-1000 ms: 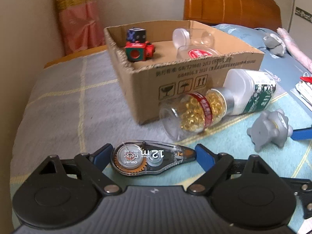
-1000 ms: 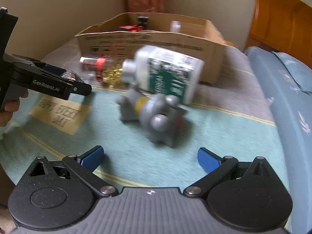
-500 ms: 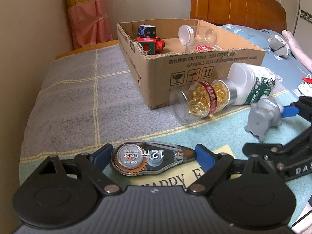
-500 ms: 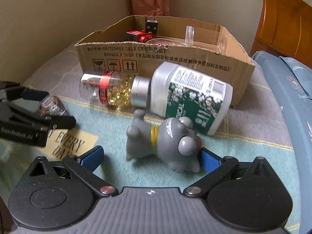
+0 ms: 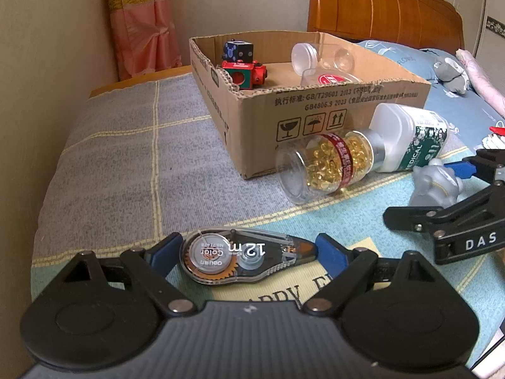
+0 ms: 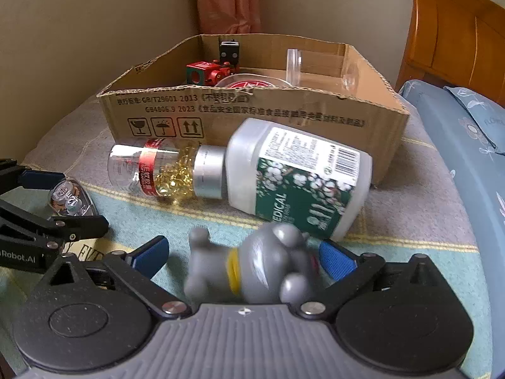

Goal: Organize rigid objects
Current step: 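Grasp the tape roller with the left tool while the right tool grasps the grey cat, then carry both items over the box and open both tools to drop them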

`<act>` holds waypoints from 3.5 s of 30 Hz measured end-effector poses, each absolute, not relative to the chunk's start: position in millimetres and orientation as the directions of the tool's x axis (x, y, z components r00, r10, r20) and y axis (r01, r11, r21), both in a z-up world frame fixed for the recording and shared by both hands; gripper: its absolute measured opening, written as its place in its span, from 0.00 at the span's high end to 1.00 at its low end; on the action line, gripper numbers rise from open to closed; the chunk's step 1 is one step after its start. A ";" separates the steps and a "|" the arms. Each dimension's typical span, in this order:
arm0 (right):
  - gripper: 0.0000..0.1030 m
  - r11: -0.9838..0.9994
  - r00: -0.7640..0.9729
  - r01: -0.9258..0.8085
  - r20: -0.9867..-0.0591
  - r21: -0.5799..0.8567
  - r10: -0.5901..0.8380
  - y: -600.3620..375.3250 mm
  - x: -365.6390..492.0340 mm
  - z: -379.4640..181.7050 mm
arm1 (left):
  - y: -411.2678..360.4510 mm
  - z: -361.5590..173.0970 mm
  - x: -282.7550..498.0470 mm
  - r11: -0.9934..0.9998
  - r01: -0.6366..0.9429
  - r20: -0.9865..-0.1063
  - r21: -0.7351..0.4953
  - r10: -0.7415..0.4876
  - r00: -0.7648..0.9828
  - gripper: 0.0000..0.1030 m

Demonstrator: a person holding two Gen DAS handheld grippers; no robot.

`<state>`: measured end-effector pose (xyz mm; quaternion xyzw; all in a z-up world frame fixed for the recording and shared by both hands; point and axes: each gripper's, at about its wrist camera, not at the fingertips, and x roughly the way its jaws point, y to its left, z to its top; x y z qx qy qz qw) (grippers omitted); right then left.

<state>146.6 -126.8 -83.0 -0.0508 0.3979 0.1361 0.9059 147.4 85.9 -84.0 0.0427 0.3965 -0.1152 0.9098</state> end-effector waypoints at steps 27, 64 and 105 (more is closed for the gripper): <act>0.25 0.898 0.601 -0.438 -0.755 -0.037 0.263 -141.8 126.4 -66.8 | 73.8 -76.0 141.4 0.967 0.253 -0.755 0.031 -0.143 0.640 0.13; 0.25 0.862 0.684 -0.501 -0.645 -0.077 0.340 -181.5 120.3 20.5 | 40.0 5.9 118.4 0.915 0.396 -0.706 0.080 -0.229 0.671 0.13; 0.25 0.912 0.681 -0.408 -0.682 -0.052 0.265 -164.8 289.5 37.7 | 54.4 17.5 237.6 0.943 0.321 -0.635 0.093 -0.192 0.748 0.05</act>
